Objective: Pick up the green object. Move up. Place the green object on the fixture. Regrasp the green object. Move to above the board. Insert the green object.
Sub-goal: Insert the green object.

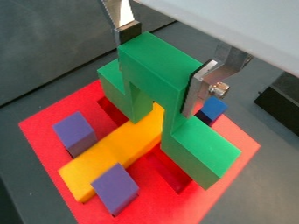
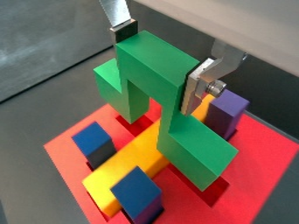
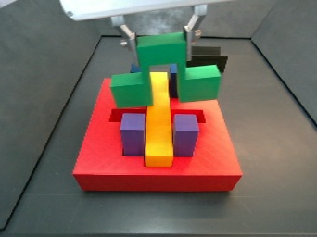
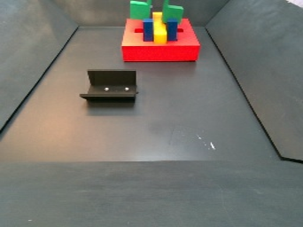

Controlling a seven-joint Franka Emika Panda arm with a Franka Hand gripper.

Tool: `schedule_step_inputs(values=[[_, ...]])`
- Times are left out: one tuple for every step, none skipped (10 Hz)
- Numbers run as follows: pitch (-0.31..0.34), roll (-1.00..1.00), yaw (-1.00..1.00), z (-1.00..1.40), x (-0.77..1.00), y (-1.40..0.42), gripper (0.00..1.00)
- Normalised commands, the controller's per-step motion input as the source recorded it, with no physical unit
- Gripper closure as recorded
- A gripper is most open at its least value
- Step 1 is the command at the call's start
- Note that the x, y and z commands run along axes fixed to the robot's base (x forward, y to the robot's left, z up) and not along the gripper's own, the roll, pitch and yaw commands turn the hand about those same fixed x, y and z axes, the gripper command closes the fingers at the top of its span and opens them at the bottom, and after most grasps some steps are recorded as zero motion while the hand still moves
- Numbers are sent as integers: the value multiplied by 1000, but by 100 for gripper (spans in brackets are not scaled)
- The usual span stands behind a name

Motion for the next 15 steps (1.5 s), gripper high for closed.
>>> schedule_step_inputs(values=[[0, 253, -69, -114, -251, -66, 100], [-30, 170, -11, -103, -223, -109, 100], [-6, 73, 17, -26, 0, -86, 100], [-3, 37, 43, -63, 100, -137, 100], [-39, 24, 26, -143, 51, -117, 100], [-74, 30, 23, -229, 0, -109, 100], [-86, 36, 26, -246, 0, -103, 100], [-74, 71, 40, -234, 0, -46, 100], [0, 100, 46, -89, 74, 26, 100], [0, 151, 60, -20, 183, 140, 100], [0, 113, 63, 0, 200, 177, 100], [1, 34, 63, 14, 183, 166, 100], [0, 0, 46, 0, 106, 63, 100], [-1, 47, 37, -66, 0, 0, 100], [-31, 97, 0, -163, 0, -86, 100]])
